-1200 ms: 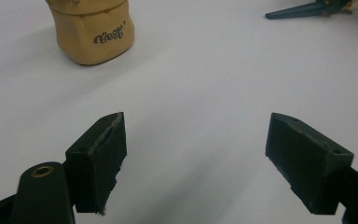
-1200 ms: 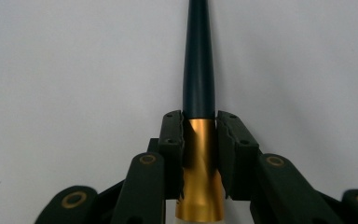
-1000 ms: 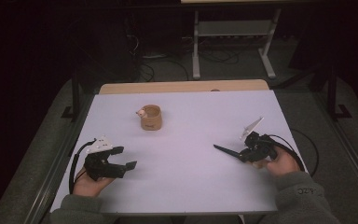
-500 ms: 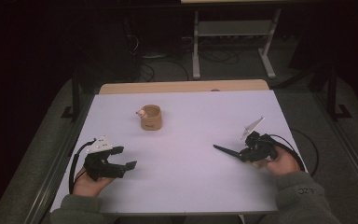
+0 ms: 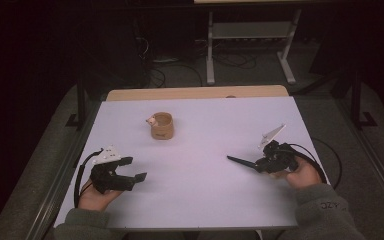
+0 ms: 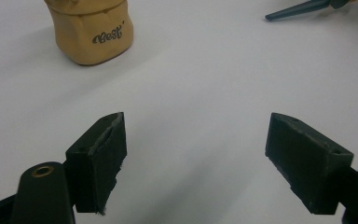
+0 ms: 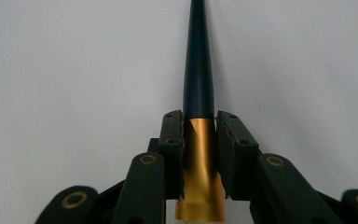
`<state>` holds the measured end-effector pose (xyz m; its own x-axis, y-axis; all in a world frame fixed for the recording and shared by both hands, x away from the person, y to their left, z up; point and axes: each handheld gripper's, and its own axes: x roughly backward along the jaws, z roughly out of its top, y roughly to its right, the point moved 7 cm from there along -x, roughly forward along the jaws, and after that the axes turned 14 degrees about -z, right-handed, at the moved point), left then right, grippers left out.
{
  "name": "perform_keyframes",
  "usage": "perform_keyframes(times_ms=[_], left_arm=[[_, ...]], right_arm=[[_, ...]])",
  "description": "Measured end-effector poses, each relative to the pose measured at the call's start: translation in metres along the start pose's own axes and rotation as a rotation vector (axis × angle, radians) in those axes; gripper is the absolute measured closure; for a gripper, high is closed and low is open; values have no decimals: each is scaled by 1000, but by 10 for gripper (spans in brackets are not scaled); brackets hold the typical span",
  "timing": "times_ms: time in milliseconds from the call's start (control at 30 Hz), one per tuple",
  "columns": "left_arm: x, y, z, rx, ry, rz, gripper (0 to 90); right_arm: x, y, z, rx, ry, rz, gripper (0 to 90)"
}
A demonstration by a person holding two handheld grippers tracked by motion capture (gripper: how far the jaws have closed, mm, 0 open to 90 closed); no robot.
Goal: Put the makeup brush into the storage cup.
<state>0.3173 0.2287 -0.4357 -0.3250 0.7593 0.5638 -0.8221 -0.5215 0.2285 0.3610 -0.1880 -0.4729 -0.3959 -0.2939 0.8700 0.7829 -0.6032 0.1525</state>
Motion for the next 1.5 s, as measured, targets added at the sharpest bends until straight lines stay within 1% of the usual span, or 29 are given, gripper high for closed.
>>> perform_keyframes(times_ms=[367,533,700,800,833,900,933,1167,1200,1267,1433,1500], left_arm=[[-1,1,1,-2,-2,-4,205],[-1,2,1,-4,-9,-7,206],[-1,4,2,-8,-6,-12,207],[-1,5,3,-13,-2,-17,209],[-1,5,4,-21,-5,-19,210],[-2,7,5,-24,-6,-23,211],[-2,9,6,-24,-9,-28,215],[-4,20,17,-71,-16,-53,233],[-5,22,20,-81,-17,-57,235],[-8,26,26,-94,-21,-72,243],[-19,37,42,-166,-74,-106,255],[-26,44,49,-189,-97,-128,269]], right_arm=[[6,-2,4,-4,29,10,719],[11,-5,10,17,36,6,719],[17,-9,21,47,56,3,719],[22,-15,29,68,70,10,719],[24,-17,32,83,76,9,719],[27,-22,39,97,82,17,719],[28,-24,43,111,94,18,719],[33,-43,66,195,123,50,718],[34,-46,70,196,126,56,718],[35,-51,77,216,137,70,718],[38,-65,94,266,152,95,719],[39,-71,100,286,153,114,719]])
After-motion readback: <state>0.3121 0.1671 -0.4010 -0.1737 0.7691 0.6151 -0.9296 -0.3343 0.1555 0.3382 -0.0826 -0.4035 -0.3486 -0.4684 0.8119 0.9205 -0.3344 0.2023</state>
